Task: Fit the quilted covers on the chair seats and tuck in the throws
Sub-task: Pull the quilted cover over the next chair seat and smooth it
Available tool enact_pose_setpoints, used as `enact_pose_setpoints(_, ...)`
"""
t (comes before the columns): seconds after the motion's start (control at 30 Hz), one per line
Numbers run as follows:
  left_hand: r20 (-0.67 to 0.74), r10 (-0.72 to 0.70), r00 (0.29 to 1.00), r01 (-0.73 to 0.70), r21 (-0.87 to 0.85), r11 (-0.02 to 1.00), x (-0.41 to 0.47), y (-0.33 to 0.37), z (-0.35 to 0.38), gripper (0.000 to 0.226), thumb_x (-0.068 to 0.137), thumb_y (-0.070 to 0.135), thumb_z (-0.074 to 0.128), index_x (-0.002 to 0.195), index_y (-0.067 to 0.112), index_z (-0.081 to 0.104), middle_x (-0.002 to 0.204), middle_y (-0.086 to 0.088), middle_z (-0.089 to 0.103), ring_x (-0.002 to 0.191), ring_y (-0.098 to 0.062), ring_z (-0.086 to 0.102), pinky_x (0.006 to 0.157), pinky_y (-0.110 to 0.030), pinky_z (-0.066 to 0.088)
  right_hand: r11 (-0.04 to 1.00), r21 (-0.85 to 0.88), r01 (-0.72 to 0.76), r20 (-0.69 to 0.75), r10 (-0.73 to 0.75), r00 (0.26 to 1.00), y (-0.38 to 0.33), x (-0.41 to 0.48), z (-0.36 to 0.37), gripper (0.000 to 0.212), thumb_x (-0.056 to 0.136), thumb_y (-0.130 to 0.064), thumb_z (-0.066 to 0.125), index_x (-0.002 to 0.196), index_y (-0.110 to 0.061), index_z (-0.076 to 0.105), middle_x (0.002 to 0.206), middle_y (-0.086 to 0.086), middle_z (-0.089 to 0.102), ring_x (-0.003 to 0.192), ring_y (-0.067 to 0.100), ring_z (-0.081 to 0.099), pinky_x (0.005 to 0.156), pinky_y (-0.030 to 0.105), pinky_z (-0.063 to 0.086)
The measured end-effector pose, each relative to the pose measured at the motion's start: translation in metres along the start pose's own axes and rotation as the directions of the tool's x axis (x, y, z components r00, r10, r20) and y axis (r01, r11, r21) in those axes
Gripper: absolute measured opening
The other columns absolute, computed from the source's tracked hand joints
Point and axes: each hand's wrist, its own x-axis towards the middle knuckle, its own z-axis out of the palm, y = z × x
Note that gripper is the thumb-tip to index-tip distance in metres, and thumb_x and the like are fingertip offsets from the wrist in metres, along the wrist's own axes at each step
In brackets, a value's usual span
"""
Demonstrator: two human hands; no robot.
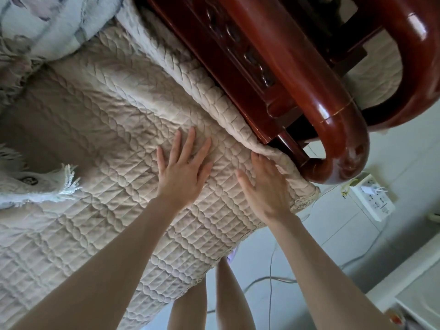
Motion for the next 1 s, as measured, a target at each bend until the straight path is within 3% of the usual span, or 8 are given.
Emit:
enact_pose_setpoints(0.07, -0.068, 0.015, 0.998, -0.018, -0.037, 0.999, -0.002, -0.001, 0.002, 0.058, 0.097, 0.056, 0.009, 0.152, 0.038, 0.009, 0.162, 0.004, -0.006, 0.147, -0.02, -0.014, 0.115, -0.06, -0.005, 0.993, -0.034, 0.11, -0.217, -0.115, 0.969, -0.003, -0.018, -0.002, 0.063, 0.096, -0.052, 0.035, 0.147, -0.016, 0.039, 0.145, 0.009, 0.047, 0.133, 0.027, 0.042, 0.106, 0.053, 0.038)
enact_pose_setpoints(0.13, -0.134, 0.017, 0.991, -0.026, -0.066, 0.997, -0.005, -0.003, 0.005, 0.055, 0.1, 0.051, 0.019, 0.152, 0.032, 0.021, 0.162, 0.0, 0.006, 0.148, -0.022, -0.004, 0.115, -0.061, -0.001, 0.983, -0.086, 0.163, -0.288, -0.181, 0.94, -0.008, -0.03, -0.002, 0.061, 0.095, -0.048, 0.04, 0.146, -0.015, 0.041, 0.143, 0.012, 0.047, 0.13, 0.03, 0.044, 0.104, 0.053, 0.041)
enact_pose_setpoints(0.2, -0.178, 0.009, 0.984, -0.015, -0.031, 0.999, -0.008, -0.005, 0.009, 0.054, 0.101, 0.048, 0.022, 0.152, 0.031, 0.022, 0.162, -0.002, 0.009, 0.149, -0.023, 0.0, 0.113, -0.062, -0.004, 0.984, -0.093, 0.155, -0.218, -0.172, 0.961, -0.015, -0.03, -0.002, 0.065, 0.096, -0.053, 0.032, 0.152, -0.021, 0.029, 0.153, 0.011, 0.034, 0.14, 0.032, 0.032, 0.113, 0.055, 0.029)
enact_pose_setpoints(0.3, -0.173, -0.018, 0.985, 0.019, 0.0, 1.0, -0.01, -0.01, 0.016, 0.054, 0.102, 0.047, 0.019, 0.153, 0.033, 0.011, 0.162, 0.001, 0.0, 0.149, -0.022, -0.007, 0.111, -0.064, -0.008, 0.991, -0.09, 0.099, -0.025, -0.102, 0.995, -0.019, -0.019, -0.001, 0.072, 0.093, -0.064, 0.013, 0.154, -0.03, -0.003, 0.163, 0.002, 0.003, 0.15, 0.023, -0.001, 0.118, 0.044, -0.003)
enact_pose_setpoints(0.37, -0.169, -0.017, 0.985, 0.017, -0.001, 1.0, -0.01, -0.012, 0.021, 0.054, 0.102, 0.048, 0.016, 0.153, 0.034, 0.007, 0.162, 0.002, -0.002, 0.148, -0.022, -0.008, 0.111, -0.066, -0.006, 0.994, -0.086, 0.068, 0.023, -0.066, 0.998, -0.016, -0.013, 0.0, 0.07, 0.097, -0.061, 0.015, 0.154, -0.029, -0.009, 0.163, -0.001, -0.002, 0.149, 0.018, -0.008, 0.117, 0.042, -0.008)
enact_pose_setpoints(0.63, -0.148, -0.032, 0.988, 0.044, 0.084, 0.995, -0.009, -0.014, 0.029, 0.069, 0.094, 0.067, 0.006, 0.154, 0.033, -0.004, 0.161, 0.001, -0.017, 0.146, -0.021, -0.022, 0.108, -0.058, -0.022, 0.999, -0.036, -0.014, 0.068, 0.017, 0.998, -0.021, 0.007, 0.003, 0.067, 0.099, -0.056, 0.024, 0.155, -0.028, 0.0, 0.163, -0.002, 0.008, 0.149, 0.017, 0.002, 0.12, 0.05, 0.004)
enact_pose_setpoints(0.77, -0.154, -0.043, 0.987, 0.061, 0.11, 0.992, -0.007, -0.013, 0.033, 0.07, 0.094, 0.068, 0.004, 0.153, 0.033, -0.006, 0.16, 0.0, -0.018, 0.146, -0.022, -0.022, 0.109, -0.057, -0.022, 0.996, -0.014, -0.084, 0.084, 0.085, 0.993, -0.03, 0.023, 0.012, 0.07, 0.098, -0.059, 0.026, 0.156, -0.024, 0.004, 0.162, 0.003, 0.012, 0.148, 0.024, 0.014, 0.118, 0.05, 0.017)
enact_pose_setpoints(1.0, -0.139, -0.057, 0.989, 0.072, 0.106, 0.992, -0.006, -0.012, 0.035, 0.069, 0.092, 0.069, -0.003, 0.151, 0.035, -0.012, 0.158, 0.003, -0.026, 0.144, -0.02, -0.027, 0.109, -0.06, -0.02, 0.967, 0.057, -0.25, 0.219, 0.232, 0.948, -0.032, 0.054, 0.003, 0.068, 0.097, -0.065, 0.017, 0.151, -0.024, 0.026, 0.146, 0.016, 0.043, 0.13, 0.035, 0.043, 0.101, 0.045, 0.034)
